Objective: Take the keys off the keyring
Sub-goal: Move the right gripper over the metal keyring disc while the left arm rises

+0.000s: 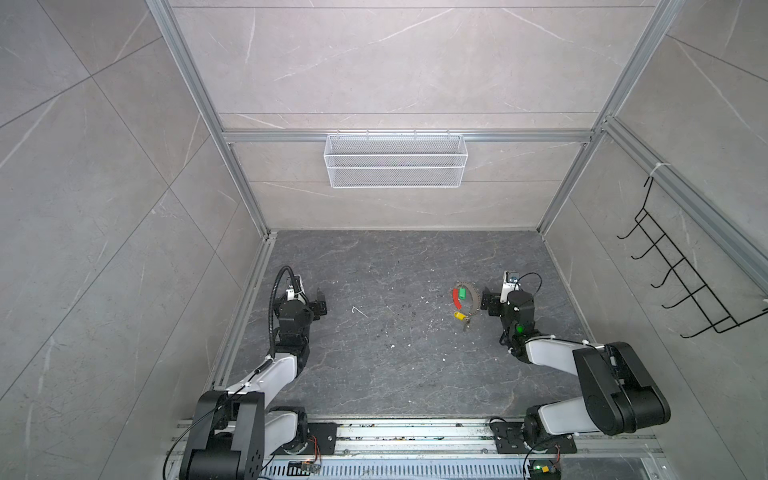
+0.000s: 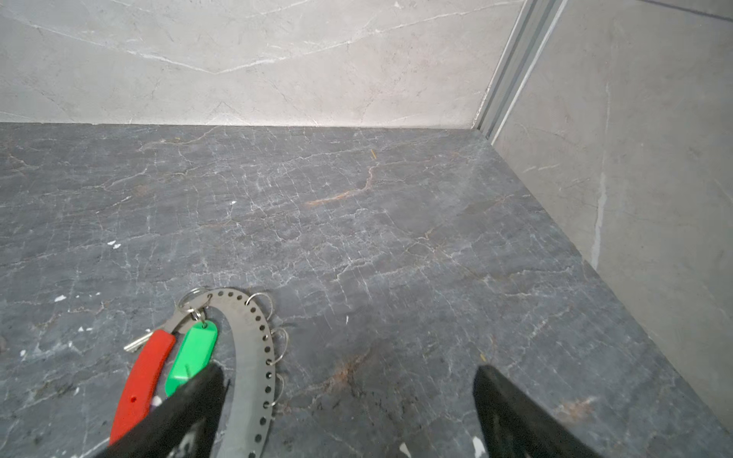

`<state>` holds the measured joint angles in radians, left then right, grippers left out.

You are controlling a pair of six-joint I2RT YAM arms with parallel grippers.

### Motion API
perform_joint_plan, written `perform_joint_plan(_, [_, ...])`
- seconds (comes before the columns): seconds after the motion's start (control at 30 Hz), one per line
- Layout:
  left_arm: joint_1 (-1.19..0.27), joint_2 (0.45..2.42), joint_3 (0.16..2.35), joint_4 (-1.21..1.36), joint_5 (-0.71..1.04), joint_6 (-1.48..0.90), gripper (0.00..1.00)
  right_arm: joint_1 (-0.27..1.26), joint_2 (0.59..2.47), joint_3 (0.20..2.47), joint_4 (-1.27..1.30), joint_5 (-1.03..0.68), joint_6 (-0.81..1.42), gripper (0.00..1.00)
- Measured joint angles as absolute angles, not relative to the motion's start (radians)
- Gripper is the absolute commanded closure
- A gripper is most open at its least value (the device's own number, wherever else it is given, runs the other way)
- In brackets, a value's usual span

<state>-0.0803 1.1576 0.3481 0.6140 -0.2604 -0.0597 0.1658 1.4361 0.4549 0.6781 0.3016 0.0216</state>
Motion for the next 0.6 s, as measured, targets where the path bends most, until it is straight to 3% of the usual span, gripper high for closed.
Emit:
perform_joint_plan(0.2, [-0.081,1.098,0.392,0.573,-0.279,-0.210,0.00,0.220,1.283,0.490,0.532,0.466,0.062,0.01])
perform_joint_plan(0.37, [-0.080,1.136,0.410,0.760,-0.091,-0.324,0.00,0.215,1.243,0.741,0.149,0.630,0.383,0.00])
perform_joint_plan(0.47, [-0.080,1.206,0.394,0.917,0.037,-0.382,0.00,0.200,1.251,0.874,-0.010,0.628,0.504,0.00])
perform_joint_plan(0.6, [-0.085,1.244,0.393,0.917,0.053,-0.582,0.00,0.194,1.242,0.852,-0.054,0.551,0.547,0.05])
